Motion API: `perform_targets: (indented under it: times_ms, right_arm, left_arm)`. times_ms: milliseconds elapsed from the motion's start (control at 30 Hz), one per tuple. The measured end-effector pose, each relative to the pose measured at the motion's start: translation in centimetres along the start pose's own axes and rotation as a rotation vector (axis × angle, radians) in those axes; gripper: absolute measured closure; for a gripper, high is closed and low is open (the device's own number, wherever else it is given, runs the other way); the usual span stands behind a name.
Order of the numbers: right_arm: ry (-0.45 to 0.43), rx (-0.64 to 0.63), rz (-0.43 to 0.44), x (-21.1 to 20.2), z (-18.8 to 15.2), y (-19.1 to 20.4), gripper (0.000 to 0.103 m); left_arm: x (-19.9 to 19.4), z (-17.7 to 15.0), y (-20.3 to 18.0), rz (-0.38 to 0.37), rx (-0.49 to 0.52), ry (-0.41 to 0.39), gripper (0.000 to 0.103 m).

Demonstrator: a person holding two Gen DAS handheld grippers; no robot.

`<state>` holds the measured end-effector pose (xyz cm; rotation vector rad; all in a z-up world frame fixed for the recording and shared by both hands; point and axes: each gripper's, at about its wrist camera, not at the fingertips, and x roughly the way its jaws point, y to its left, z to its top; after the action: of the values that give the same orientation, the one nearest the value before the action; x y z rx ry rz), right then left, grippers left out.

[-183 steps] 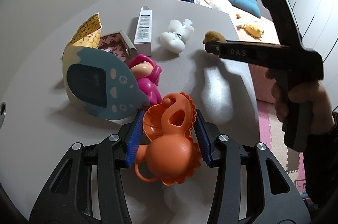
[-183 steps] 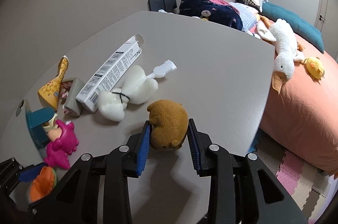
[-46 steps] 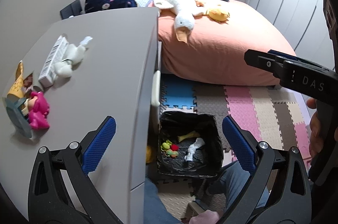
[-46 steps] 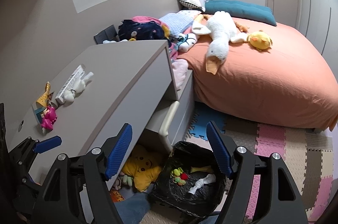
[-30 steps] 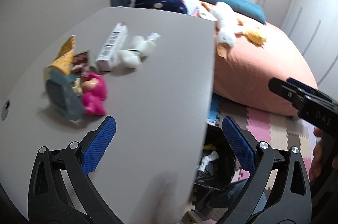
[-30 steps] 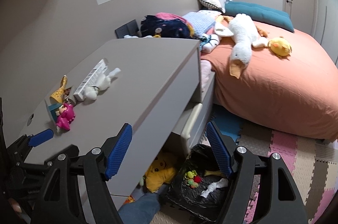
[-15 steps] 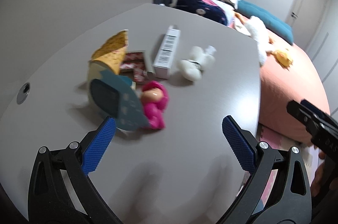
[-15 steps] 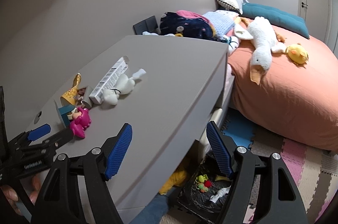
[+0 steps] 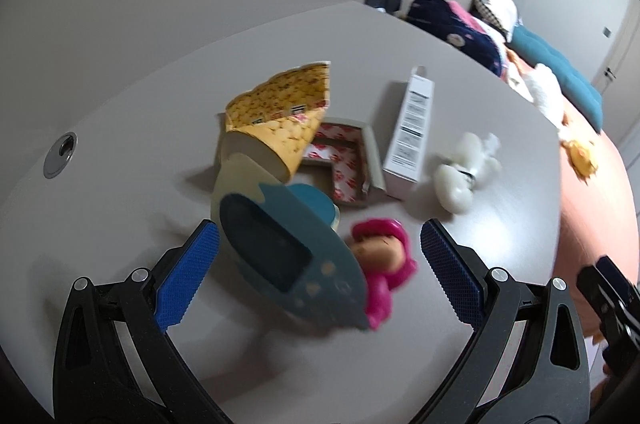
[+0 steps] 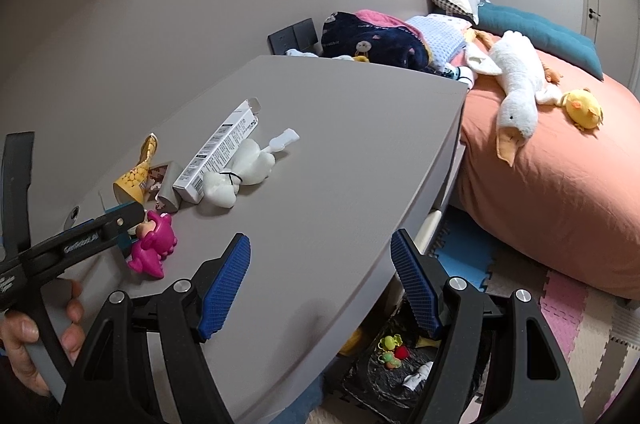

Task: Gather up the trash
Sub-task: 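Grasp the teal tablet-shaped toy with the left gripper and lift it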

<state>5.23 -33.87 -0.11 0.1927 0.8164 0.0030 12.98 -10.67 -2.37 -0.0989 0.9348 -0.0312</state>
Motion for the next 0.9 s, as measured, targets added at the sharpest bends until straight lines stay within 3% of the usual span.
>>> perform_targets:
  times_ms: [300, 533, 900]
  right_arm:
    - [0.014, -0.018, 0.024, 1.5, 0.2, 1.1, 0.030]
    - [0.022, -0.048, 0.067, 2.4, 0.2, 3.2, 0.030]
    - [0.041, -0.104, 0.094, 3.0, -0.5, 6.8, 0.030]
  left_arm:
    - [2.2, 0.7, 1.4, 0.012, -0.025, 0.006, 0.010]
    - [2.3, 0.5, 3.5, -0.025, -0.034, -0.005, 0.016]
    - [1.4, -0.1, 8.0, -0.099, -0.129, 0.018, 0.019]
